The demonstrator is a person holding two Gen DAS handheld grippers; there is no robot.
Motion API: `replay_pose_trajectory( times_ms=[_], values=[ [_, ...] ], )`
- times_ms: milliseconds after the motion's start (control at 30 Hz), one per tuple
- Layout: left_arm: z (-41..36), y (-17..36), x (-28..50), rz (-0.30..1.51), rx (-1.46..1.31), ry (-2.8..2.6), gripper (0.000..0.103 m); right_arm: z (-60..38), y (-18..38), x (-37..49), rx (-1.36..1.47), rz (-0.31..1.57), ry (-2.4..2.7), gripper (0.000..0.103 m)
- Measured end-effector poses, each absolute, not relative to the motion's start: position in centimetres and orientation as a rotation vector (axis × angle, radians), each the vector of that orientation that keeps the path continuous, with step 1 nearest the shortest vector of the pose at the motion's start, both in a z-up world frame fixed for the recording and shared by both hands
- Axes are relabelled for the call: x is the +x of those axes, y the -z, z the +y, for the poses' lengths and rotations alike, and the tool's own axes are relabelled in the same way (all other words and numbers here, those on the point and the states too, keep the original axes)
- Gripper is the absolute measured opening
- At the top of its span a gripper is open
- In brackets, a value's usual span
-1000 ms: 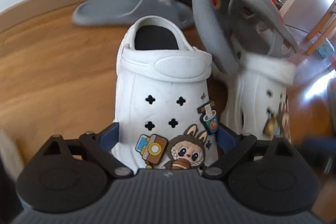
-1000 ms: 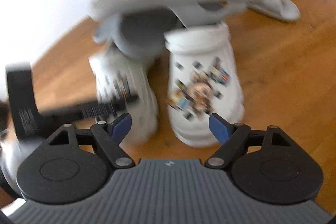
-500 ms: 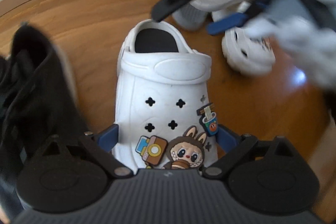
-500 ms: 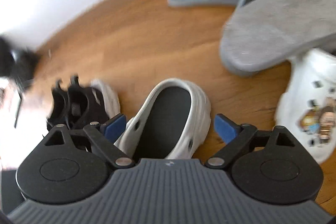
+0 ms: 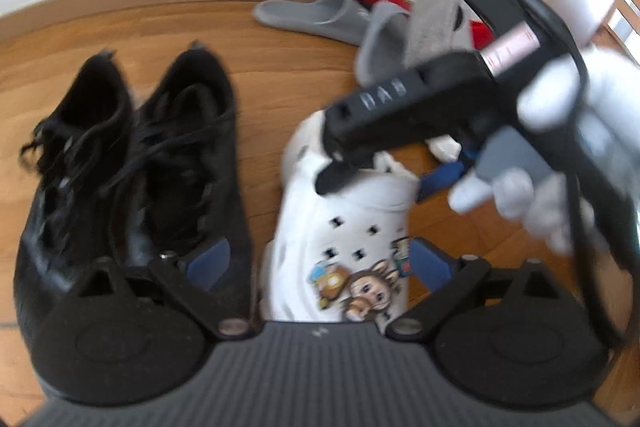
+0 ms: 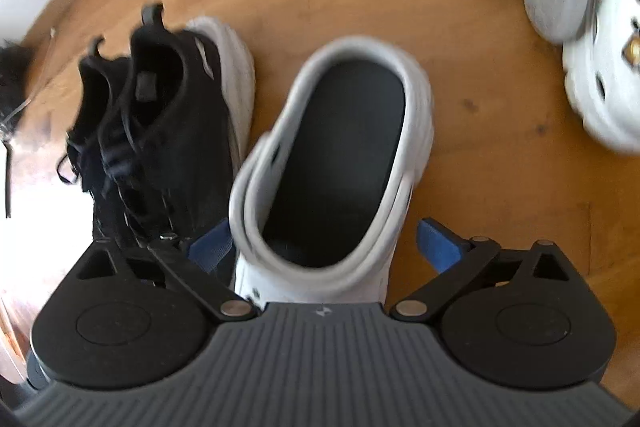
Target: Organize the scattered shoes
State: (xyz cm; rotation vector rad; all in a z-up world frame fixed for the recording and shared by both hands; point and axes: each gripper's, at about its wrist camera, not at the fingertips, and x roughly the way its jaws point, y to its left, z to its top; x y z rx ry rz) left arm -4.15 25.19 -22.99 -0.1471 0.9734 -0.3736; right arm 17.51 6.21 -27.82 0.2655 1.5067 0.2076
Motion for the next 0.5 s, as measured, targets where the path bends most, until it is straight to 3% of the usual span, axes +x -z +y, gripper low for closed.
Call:
replay_pose_trajectory(
  times_ms=[200, 333, 500],
  values=[
    [25.0, 22.5, -2.8, 0.983, -0.133, 0.355, 0.097, 9.3, 27.1, 17.5, 0.064, 1.332, -0.305, 0.086],
    [23.8, 22.2, -0.7, 0.954, -0.136, 0.381, 0.097, 8.9, 26.5, 20.0, 0.111, 1.417, -0.357, 0.087],
    [22.4, 19.4, 0.4, 0.861, -0.118, 0.461, 0.097, 5.6, 21.8, 20.2, 0.038, 1.432, -0.485, 0.088]
  ],
)
